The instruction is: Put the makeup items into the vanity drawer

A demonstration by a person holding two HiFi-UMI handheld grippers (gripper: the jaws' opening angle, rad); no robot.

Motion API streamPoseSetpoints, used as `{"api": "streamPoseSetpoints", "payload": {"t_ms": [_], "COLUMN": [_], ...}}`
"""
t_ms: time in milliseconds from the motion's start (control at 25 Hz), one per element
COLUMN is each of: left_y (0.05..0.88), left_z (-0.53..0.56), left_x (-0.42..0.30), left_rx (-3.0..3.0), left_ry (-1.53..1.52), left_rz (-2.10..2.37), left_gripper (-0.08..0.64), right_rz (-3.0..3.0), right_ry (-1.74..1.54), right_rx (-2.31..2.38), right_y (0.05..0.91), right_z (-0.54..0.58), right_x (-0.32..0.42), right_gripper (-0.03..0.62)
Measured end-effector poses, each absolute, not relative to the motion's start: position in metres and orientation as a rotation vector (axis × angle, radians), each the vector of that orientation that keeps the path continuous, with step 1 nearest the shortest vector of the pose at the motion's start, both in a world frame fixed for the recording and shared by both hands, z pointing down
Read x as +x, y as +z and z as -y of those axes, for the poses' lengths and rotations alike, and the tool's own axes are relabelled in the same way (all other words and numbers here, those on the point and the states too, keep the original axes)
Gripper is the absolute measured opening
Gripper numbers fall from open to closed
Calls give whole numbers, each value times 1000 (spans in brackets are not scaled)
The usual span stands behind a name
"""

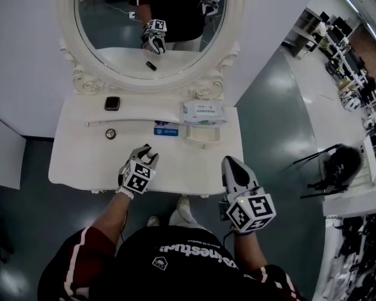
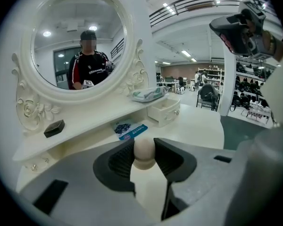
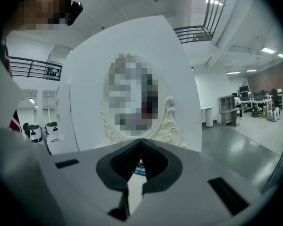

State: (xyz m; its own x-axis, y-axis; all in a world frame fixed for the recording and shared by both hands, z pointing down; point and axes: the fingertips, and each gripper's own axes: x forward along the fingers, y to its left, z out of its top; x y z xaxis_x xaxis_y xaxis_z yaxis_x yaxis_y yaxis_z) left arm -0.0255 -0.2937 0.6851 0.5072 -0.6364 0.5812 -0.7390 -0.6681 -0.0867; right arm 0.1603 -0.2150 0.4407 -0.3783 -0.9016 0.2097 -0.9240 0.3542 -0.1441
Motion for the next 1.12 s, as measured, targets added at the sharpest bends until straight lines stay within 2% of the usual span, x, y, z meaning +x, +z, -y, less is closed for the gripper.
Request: {"api": "streamPoseSetpoints", "payload": {"t_ms": [320, 1120], "left_y": [641, 446], "left_z": [290, 283], "left_x": [-37, -19], "left_rx": [2602, 2799], "left_ry": [786, 204], "left_rz": [1244, 1345], "left_gripper": [129, 129], "right_rz": [2545, 2645], "right_ry": [327, 257], "right_rx": [1693, 1755], "right_y": [432, 391], "right_z": [225, 264], "right_x": [161, 189], "right_gripper": [3, 3]}}
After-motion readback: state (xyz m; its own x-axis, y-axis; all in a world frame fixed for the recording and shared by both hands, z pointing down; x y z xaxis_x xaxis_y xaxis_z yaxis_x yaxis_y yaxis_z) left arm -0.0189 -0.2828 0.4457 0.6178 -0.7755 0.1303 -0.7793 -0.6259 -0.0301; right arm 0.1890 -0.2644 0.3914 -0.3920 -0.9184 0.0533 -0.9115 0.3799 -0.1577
